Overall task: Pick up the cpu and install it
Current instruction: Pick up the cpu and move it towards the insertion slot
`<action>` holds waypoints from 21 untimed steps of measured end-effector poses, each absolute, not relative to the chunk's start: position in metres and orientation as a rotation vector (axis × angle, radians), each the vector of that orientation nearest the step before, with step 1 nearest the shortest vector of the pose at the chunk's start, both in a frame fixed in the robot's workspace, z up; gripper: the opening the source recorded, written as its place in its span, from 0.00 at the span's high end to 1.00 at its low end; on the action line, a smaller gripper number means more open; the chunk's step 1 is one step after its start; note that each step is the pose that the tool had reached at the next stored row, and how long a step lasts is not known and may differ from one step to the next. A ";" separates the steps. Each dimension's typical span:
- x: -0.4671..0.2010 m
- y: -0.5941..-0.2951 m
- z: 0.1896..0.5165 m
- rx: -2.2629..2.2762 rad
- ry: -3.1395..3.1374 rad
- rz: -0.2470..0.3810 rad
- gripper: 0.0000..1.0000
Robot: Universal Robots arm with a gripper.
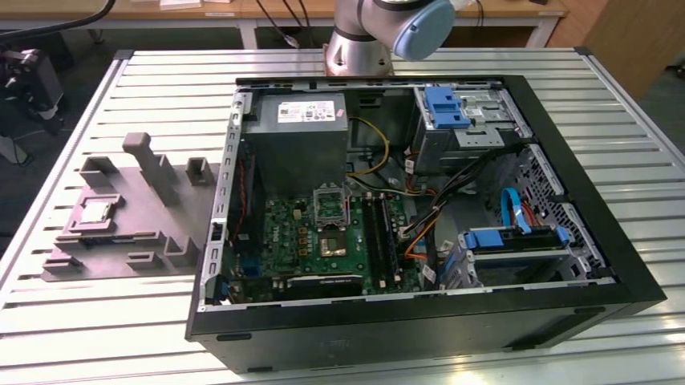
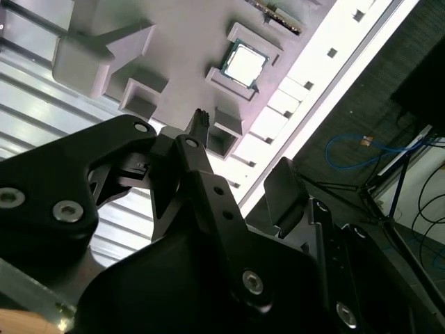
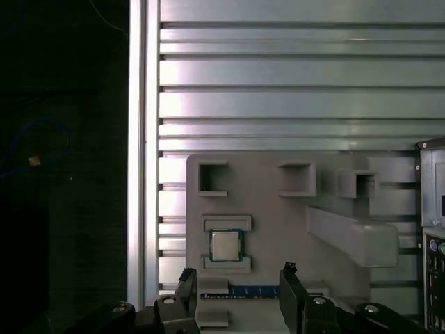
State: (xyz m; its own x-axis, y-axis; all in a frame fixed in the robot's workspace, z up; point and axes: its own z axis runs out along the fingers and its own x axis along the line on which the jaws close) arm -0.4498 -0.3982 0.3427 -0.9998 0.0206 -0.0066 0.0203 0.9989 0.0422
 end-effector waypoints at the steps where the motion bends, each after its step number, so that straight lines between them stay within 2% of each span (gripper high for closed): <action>1: -0.450 -0.399 0.341 0.030 3.134 0.066 0.41; 21: -0.450 -0.403 0.329 0.022 3.135 0.066 0.41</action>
